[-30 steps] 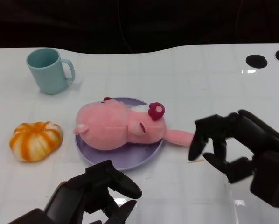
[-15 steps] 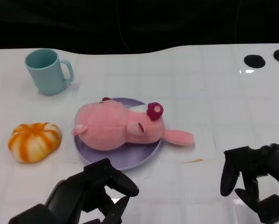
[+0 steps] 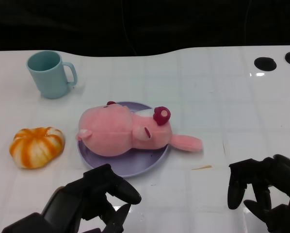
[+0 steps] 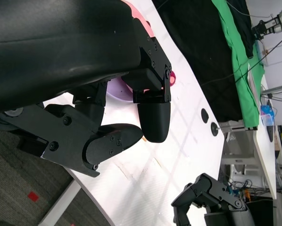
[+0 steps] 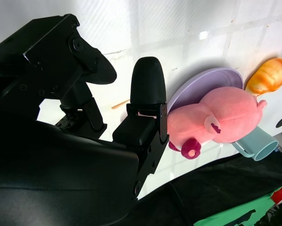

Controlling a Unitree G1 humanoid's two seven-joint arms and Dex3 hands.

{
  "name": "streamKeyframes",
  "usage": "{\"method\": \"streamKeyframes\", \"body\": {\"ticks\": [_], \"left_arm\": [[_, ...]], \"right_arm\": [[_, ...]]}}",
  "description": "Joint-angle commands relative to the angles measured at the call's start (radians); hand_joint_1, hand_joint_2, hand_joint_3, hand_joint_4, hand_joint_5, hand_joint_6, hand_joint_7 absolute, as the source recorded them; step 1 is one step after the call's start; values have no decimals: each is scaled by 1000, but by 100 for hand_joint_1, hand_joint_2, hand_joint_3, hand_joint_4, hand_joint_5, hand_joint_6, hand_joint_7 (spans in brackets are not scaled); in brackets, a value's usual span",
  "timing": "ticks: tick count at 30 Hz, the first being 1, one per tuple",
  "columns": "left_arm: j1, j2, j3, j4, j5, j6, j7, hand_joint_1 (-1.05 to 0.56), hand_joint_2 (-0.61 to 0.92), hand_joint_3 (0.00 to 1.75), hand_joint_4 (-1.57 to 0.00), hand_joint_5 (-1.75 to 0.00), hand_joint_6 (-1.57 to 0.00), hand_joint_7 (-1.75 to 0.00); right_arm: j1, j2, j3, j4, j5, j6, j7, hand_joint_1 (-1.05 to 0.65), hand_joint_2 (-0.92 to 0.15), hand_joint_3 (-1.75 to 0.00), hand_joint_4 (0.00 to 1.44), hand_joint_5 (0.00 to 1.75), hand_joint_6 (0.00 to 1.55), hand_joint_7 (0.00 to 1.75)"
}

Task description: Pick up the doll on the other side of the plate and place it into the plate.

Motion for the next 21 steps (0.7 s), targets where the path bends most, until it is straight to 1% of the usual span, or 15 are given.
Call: {"method": "streamKeyframes", "body": {"ticks": [1,5,9,12,17,21], "left_arm": [[1,19,6,1,12,-23,-5,-20,69,78,-62,-170,-61,-130],[3,22,16,-3,10,-13,0,-18,65,87,-62,-168,-61,-129],[11,33,35,-17,25,8,5,-12,59,99,-65,-168,-62,-130],[10,45,58,-21,22,20,-6,-10,58,103,-65,-167,-61,-132],[4,57,95,-27,-20,52,-29,-16,58,100,-61,-172,-59,-138],[-7,62,112,-51,-42,117,-43,-18,58,96,-65,-168,-61,-133]], "right_arm": [[-20,-6,7,17,-1,-15,-6,1,-42,-118,80,174,77,129],[-34,6,24,36,9,-39,-6,0,-41,-118,81,174,78,128],[-43,22,40,44,28,-39,-3,-1,-40,-121,81,174,79,126],[-47,30,45,50,29,-51,-11,-2,-39,-120,81,174,79,126],[-55,38,49,61,17,-69,-26,-5,-39,-120,84,175,80,126],[-56,33,50,53,6,-67,-26,-8,-42,-114,85,175,79,125]]}}
